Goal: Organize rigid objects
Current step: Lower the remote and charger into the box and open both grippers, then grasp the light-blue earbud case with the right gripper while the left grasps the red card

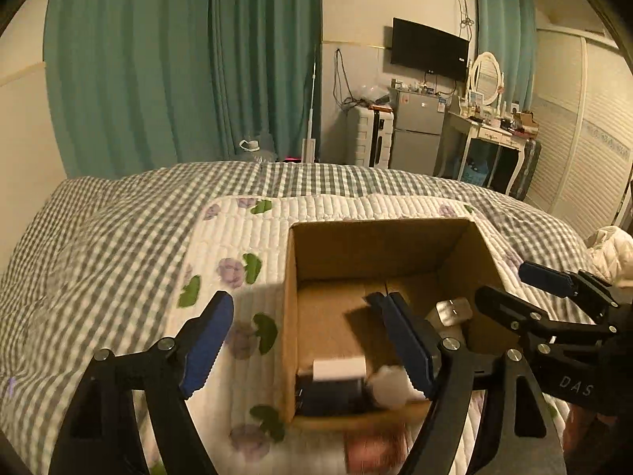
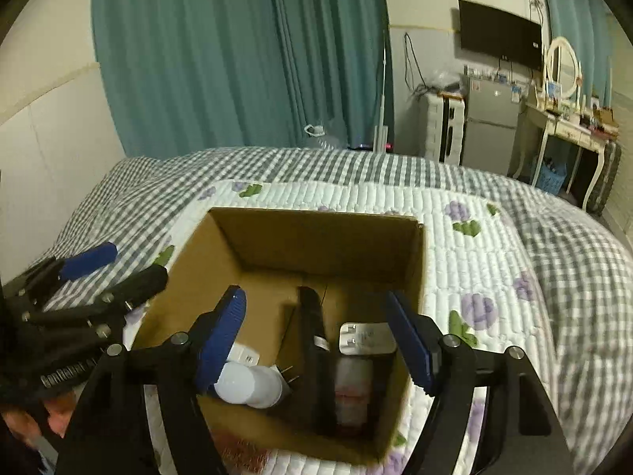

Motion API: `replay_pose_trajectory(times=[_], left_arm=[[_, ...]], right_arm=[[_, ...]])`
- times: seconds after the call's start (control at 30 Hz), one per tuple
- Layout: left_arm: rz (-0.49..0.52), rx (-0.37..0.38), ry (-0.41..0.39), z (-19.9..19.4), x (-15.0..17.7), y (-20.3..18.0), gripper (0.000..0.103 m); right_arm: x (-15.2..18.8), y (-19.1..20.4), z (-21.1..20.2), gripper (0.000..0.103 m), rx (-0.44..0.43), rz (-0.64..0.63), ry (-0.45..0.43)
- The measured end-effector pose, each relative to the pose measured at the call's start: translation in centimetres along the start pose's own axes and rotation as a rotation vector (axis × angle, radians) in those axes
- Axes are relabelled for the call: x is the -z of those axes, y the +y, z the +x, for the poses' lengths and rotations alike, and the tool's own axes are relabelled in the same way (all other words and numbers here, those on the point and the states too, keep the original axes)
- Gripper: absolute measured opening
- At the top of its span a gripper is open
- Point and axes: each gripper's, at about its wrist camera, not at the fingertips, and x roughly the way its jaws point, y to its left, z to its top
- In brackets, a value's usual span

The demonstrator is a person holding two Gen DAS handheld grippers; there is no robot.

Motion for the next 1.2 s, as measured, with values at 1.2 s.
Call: replay_pose_trajectory(times=[1.2], left_arm=[[-0.006, -0.066, 0.291, -2.4, 17.4, 3.7, 0.095]], right_arm=[[19.7, 9.9, 1.6, 0.064, -0.031, -0.124, 0.341]])
